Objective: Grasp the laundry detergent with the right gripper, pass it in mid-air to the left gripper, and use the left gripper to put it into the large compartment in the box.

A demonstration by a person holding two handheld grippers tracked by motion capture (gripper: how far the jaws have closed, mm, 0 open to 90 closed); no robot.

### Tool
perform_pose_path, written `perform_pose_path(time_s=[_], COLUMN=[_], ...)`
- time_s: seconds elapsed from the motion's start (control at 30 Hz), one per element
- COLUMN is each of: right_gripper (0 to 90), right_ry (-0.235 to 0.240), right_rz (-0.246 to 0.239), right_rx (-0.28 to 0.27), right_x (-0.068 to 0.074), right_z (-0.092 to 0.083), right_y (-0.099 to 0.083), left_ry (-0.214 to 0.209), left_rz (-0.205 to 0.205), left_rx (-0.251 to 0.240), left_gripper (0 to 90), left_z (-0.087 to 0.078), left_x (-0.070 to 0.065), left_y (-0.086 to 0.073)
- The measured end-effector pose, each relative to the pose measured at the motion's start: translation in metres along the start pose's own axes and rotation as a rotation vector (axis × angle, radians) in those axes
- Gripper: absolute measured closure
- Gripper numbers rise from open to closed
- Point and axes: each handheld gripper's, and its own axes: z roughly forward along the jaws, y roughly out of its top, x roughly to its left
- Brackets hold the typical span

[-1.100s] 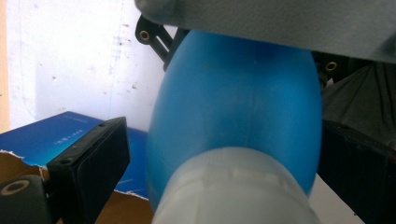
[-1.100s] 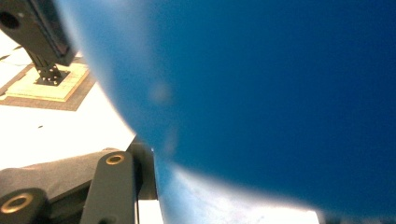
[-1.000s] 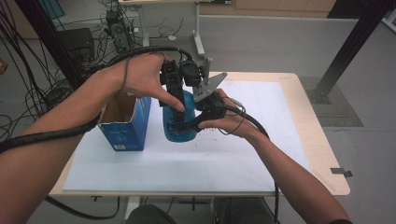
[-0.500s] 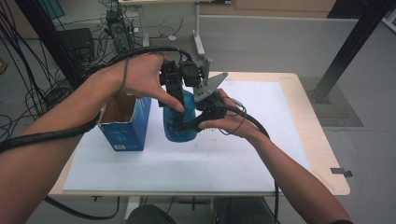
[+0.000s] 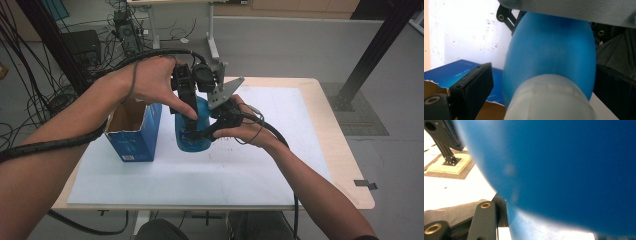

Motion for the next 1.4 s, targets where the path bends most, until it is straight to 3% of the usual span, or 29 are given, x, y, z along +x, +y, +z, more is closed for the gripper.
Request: perform_pose_path(time_s=[0.43, 0.5, 0.77, 0.93, 1.1, 1.17, 1.23, 1.3, 1.4], right_gripper=[44.5, 44.5, 44.5, 44.5, 44.5, 44.5, 44.5, 44.5, 44.4], right_ry=[0.008, -0.010, -0.013, -0.022, 0.002, -0.006, 0.003, -0.011, -0.009], right_rz=[0.005, -0.032, -0.039, -0.047, -0.017, -0.033, -0.014, -0.035, -0.036], right_rx=[-0.006, -0.013, -0.012, -0.008, -0.013, -0.004, -0.004, -0.003, -0.003], right_x=[0.0010, -0.0015, -0.0011, -0.0013, 0.0020, 0.0010, 0.0018, -0.0002, -0.0003], right_z=[0.0005, 0.0016, 0.0022, 0.0017, 0.0013, 0.0017, 0.0017, 0.0021, 0.0029], right_y=[0.0013, 0.0013, 0.0017, 0.0017, 0.0021, 0.0016, 0.0015, 0.0011, 0.0010], left_ry=[0.007, 0.007, 0.010, 0.021, 0.021, 0.008, -0.003, -0.012, -0.009], left_rz=[-0.001, 0.004, 0.005, 0.001, 0.003, 0.003, 0.004, 0.006, 0.011], left_rx=[-0.002, 0.004, -0.004, 0.005, 0.012, 0.014, 0.005, 0.005, 0.011], left_gripper=[6.1, 6.2, 10.2, 16.3, 24.1, 26.6, 31.9, 36.0, 36.6], left_z=[0.0001, 0.0001, -0.0012, -0.0006, 0.0009, 0.0005, 0.0003, 0.0000, 0.0004], left_x=[-0.0003, 0.0000, -0.0002, 0.0005, 0.0006, 0.0005, -0.0001, -0.0002, -0.0006], left_y=[-0.0004, 0.0002, 0.0004, 0.0005, 0.0006, 0.0005, 0.0001, -0.0001, -0.0005])
